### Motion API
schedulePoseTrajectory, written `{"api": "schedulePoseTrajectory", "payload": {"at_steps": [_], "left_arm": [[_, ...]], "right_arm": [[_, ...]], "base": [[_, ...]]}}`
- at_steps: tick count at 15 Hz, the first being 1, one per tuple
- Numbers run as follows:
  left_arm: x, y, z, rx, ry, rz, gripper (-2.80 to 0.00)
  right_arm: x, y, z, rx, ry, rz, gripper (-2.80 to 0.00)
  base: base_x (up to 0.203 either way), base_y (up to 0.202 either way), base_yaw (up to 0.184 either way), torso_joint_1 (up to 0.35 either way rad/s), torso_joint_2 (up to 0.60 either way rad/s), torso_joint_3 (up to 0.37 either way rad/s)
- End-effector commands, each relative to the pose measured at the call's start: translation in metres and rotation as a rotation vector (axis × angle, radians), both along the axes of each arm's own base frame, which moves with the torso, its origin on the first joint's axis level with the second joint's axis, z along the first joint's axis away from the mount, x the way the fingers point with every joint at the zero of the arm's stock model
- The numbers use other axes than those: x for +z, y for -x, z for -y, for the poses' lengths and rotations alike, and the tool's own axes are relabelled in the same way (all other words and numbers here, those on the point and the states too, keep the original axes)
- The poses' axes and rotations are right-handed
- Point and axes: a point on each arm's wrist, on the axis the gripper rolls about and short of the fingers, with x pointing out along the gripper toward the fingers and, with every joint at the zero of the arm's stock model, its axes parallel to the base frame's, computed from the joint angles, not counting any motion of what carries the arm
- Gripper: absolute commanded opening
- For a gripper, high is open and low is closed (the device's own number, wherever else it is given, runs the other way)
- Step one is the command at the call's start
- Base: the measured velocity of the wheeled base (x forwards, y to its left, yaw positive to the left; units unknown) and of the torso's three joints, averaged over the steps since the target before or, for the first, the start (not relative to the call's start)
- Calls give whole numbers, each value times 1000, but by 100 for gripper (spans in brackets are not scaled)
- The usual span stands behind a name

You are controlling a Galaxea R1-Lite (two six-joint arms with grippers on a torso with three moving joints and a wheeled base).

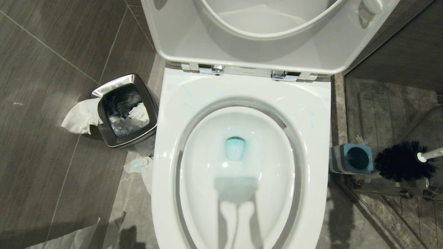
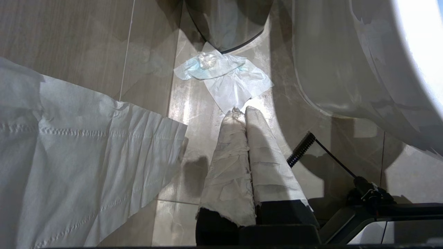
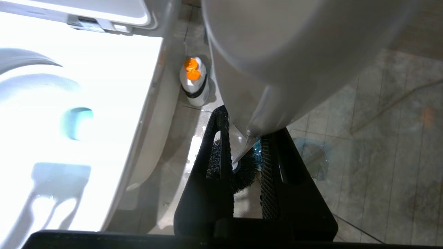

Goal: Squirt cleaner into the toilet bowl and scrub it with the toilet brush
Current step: Scrub the toilet bowl

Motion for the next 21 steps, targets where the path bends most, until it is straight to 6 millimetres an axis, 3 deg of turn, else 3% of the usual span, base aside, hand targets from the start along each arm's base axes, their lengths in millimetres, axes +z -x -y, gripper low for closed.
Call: {"api": "schedulePoseTrajectory", "payload": {"at_steps": [1,6,16,21], "left_arm": [[-1,0,0,0,0,-2,-280],[-1,0,0,0,0,-4,-280],[-1,0,0,0,-1,-2,-280],[-1,0,0,0,2,-4,-280]], "right_arm": [[8,5,-2,13,8,21,-280],[15,10,-4,16,7,18,-280],[26,1,-1,17,7,18,-280],[45,-8,2,28,-9,41,-280]], "base": [[0,0,0,0,0,0],[0,0,0,0,1,17],[0,0,0,2,3,188],[0,0,0,3,3,205]]}}
